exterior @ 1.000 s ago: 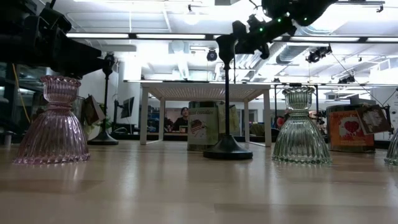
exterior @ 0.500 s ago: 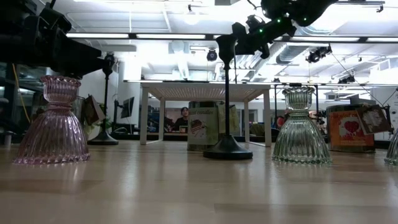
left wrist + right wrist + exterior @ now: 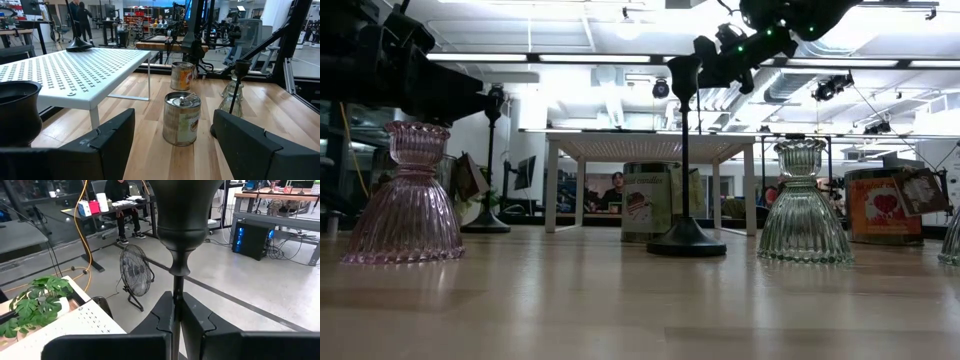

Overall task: Pick & Place candle stick holders
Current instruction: Put the top right black candle holder on the shelf

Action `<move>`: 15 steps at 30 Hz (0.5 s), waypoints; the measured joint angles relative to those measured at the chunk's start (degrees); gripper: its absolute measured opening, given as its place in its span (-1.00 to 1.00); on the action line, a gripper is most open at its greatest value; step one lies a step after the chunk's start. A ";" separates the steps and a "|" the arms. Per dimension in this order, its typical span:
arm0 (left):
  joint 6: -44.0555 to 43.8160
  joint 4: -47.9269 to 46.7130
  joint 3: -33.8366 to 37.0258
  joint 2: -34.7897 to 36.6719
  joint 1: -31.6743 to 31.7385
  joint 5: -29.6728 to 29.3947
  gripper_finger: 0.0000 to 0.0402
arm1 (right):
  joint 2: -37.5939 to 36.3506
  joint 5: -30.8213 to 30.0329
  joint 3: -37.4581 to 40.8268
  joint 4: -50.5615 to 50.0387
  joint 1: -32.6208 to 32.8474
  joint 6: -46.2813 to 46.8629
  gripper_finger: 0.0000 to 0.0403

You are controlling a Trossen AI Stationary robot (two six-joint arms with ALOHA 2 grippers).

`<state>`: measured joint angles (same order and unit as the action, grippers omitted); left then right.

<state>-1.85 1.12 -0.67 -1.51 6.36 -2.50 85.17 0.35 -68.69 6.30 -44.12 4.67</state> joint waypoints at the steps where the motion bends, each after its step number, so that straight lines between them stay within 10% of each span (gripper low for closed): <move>1: 0.00 0.01 0.00 0.00 0.01 0.00 0.32 | 0.00 0.06 0.00 -0.06 0.00 0.00 -0.98; 15: 0.02 0.00 0.00 0.01 0.00 0.00 0.32 | -0.07 1.23 -0.04 -3.45 -0.07 -0.63 -0.98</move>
<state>-1.83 1.11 -0.67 -1.50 6.36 -2.50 85.10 1.58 -68.73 2.85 -44.18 4.03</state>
